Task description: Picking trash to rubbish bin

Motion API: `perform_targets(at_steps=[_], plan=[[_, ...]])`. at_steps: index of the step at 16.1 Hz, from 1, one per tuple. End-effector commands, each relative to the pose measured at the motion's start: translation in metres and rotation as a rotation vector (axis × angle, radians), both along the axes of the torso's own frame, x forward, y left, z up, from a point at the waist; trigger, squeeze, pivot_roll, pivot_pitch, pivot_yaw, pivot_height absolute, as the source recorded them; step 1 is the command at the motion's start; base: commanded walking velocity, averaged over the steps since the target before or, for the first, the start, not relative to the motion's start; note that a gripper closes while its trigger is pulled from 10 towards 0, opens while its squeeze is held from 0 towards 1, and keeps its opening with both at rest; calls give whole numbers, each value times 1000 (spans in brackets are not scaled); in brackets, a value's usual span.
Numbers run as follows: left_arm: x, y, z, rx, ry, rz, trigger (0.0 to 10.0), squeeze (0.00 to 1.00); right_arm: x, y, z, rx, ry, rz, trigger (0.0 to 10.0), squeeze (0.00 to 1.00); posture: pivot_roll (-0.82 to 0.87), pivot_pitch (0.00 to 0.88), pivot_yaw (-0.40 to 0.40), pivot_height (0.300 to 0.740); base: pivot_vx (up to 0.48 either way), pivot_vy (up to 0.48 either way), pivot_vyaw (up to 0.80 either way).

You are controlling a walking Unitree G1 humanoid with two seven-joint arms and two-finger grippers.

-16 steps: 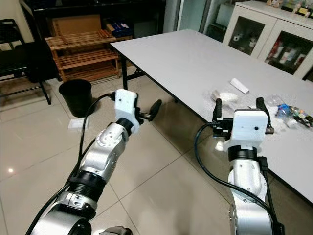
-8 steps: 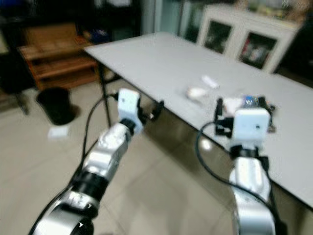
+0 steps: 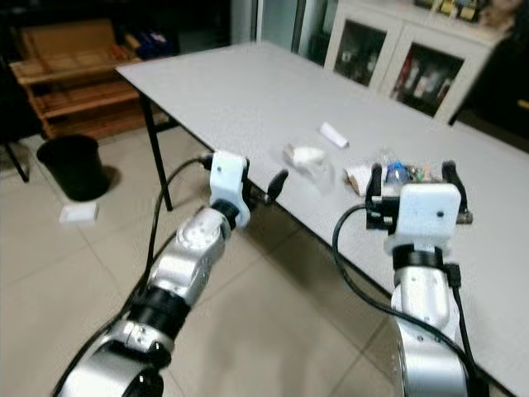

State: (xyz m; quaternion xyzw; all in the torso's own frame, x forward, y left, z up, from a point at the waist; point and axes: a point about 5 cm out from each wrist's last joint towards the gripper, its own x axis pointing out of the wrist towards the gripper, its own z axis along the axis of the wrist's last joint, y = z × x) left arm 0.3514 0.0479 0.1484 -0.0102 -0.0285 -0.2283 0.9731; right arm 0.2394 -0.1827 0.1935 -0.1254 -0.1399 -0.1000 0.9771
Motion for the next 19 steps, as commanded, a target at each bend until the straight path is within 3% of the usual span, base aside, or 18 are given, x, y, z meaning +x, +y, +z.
perform_targets(at_steps=[1, 4, 6, 19], plan=[[0, 5, -4, 14, 13, 15, 10000, 0, 0, 1, 1, -10, 2, 3, 10000, 0, 86, 23, -83, 740, 289, -368, 0], [0, 5, -5, 18, 15, 12, 10000, 0, -1, 2, 1, -10, 1, 2, 10000, 0, 85, 24, -80, 740, 281, -369, 0], [-1, 2, -2, -17, 9, -5, 10000, 0, -1, 2, 1, -4, 0, 0, 10000, 0, 85, 25, -78, 740, 0, 0, 0], [0, 3, 1, -38, -2, 14, 10000, 0, -1, 1, -1, 2, 6, -4, 10000, 0, 84, 24, -76, 740, 0, 0, 0]])
